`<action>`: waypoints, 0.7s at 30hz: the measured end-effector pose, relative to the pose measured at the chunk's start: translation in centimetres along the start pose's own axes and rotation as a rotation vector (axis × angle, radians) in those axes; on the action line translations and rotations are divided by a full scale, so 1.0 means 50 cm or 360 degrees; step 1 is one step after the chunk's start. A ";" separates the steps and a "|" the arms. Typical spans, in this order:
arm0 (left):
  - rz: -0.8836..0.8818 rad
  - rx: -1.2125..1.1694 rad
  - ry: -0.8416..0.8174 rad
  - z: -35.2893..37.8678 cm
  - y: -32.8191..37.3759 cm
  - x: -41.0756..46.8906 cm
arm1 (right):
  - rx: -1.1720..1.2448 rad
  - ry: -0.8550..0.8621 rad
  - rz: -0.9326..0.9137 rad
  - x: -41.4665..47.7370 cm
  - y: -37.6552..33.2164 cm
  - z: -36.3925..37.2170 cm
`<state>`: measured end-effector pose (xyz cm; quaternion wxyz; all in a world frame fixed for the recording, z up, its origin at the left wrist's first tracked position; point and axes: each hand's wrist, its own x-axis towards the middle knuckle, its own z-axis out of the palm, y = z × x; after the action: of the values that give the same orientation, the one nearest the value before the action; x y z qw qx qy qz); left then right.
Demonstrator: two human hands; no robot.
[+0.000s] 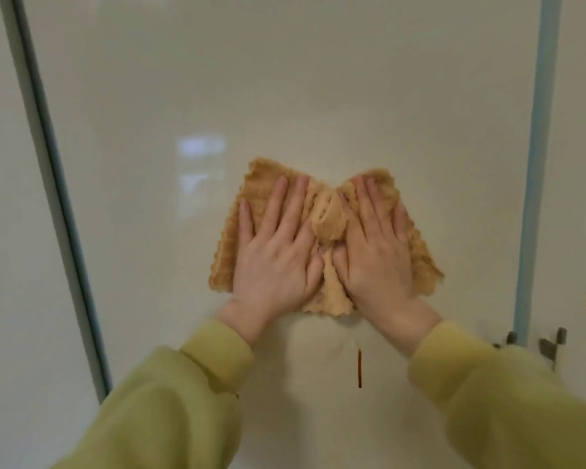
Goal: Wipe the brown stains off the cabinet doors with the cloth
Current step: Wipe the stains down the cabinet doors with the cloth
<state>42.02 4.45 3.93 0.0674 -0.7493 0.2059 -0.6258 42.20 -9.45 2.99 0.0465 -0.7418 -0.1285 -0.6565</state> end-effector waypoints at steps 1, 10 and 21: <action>-0.0005 0.0013 0.0012 -0.010 -0.023 0.033 | 0.0005 0.0016 -0.0015 0.041 -0.004 -0.002; -0.0011 0.0072 0.0097 -0.034 -0.093 0.116 | -0.0009 0.0074 -0.0033 0.159 -0.028 -0.008; 0.0040 0.0075 -0.0167 0.018 -0.029 -0.194 | -0.0023 -0.0154 -0.0194 -0.152 -0.094 0.034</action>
<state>41.95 9.44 -4.57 0.1035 -0.7766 0.1966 -0.5895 41.87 -5.51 -5.20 -0.0051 -0.7639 -0.1708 -0.6224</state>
